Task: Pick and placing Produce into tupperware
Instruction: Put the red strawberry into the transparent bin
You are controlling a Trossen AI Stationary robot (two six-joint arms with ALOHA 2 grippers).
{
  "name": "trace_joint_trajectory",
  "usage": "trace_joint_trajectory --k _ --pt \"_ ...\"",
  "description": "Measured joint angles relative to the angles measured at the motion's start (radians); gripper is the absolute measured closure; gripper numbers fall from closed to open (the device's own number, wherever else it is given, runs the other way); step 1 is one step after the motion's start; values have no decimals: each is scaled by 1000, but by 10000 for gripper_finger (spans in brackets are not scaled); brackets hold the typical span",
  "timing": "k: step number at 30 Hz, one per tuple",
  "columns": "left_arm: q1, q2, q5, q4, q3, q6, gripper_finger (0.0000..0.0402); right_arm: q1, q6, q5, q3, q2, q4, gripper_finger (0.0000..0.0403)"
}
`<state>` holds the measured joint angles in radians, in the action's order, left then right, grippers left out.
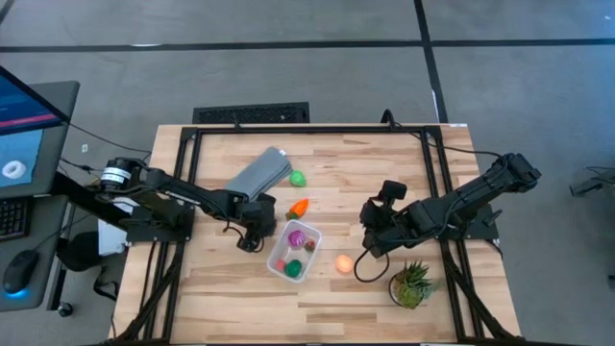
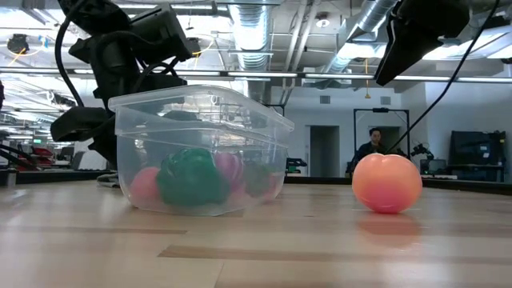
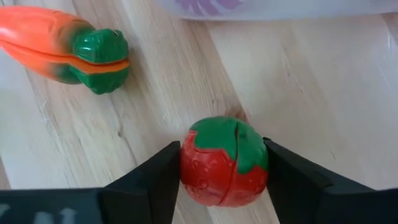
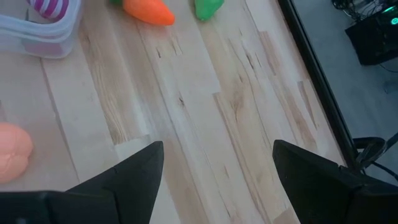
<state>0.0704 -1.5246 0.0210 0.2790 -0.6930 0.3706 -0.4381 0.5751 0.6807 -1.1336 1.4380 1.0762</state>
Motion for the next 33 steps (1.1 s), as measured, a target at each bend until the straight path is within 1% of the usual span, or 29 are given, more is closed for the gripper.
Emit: trace_joint_trajectory --k 8,16,29,33 --pt "0 0 0 2 0 -15 204 0 0 0 0 0 0 78" --pt "0 2 2 33 -3 -36 209 0 -7 0 0 0 0 78" --pt "6 0 2 288 -148 -107 211 0 -7 -1 0 0 0 78" --pt "22 0 2 392 -199 -139 211 0 -9 -2 0 0 0 78"
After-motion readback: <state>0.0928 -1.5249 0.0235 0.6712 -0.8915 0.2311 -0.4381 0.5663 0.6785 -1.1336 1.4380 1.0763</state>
